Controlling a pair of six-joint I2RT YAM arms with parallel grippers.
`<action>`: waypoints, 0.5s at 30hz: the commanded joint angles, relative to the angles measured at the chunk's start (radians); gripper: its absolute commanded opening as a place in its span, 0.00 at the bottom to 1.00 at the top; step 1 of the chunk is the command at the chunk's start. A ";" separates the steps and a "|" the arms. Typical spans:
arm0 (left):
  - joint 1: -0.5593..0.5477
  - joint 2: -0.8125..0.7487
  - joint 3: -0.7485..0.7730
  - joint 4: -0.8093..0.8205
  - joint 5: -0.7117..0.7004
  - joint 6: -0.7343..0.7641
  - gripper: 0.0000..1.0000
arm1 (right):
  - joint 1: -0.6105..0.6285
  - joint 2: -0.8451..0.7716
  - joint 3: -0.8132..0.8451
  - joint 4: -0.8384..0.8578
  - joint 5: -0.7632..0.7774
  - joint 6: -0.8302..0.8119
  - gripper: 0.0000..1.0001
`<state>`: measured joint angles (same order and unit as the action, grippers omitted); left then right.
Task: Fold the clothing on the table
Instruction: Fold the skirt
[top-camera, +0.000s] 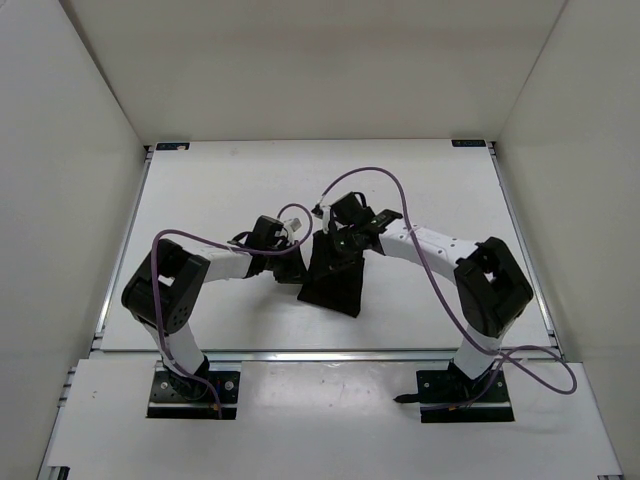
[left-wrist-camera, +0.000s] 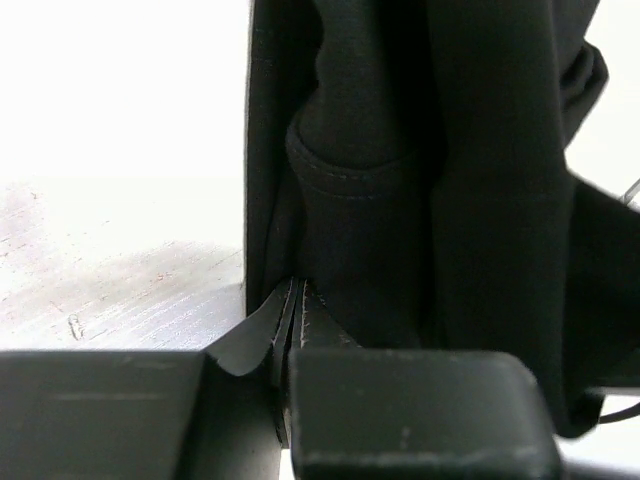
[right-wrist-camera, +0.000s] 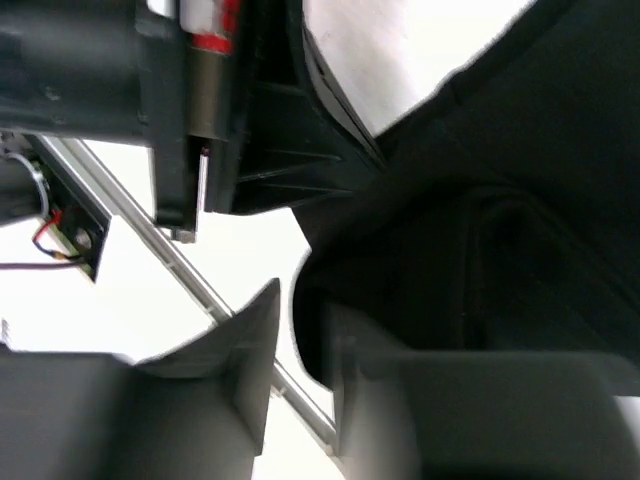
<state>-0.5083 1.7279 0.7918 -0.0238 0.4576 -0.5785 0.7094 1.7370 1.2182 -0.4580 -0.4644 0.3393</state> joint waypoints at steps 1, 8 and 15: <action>0.010 -0.016 -0.022 -0.011 -0.022 0.023 0.00 | 0.010 0.015 0.095 0.027 -0.026 0.013 0.26; 0.046 -0.053 -0.006 -0.036 -0.017 0.035 0.01 | -0.025 -0.046 0.265 -0.088 0.055 -0.011 0.87; 0.117 -0.135 0.007 -0.071 0.009 0.037 0.00 | -0.145 -0.241 0.002 -0.016 0.139 0.033 0.23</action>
<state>-0.4309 1.6707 0.7918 -0.0582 0.4572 -0.5415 0.6144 1.5845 1.3224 -0.5007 -0.3840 0.3431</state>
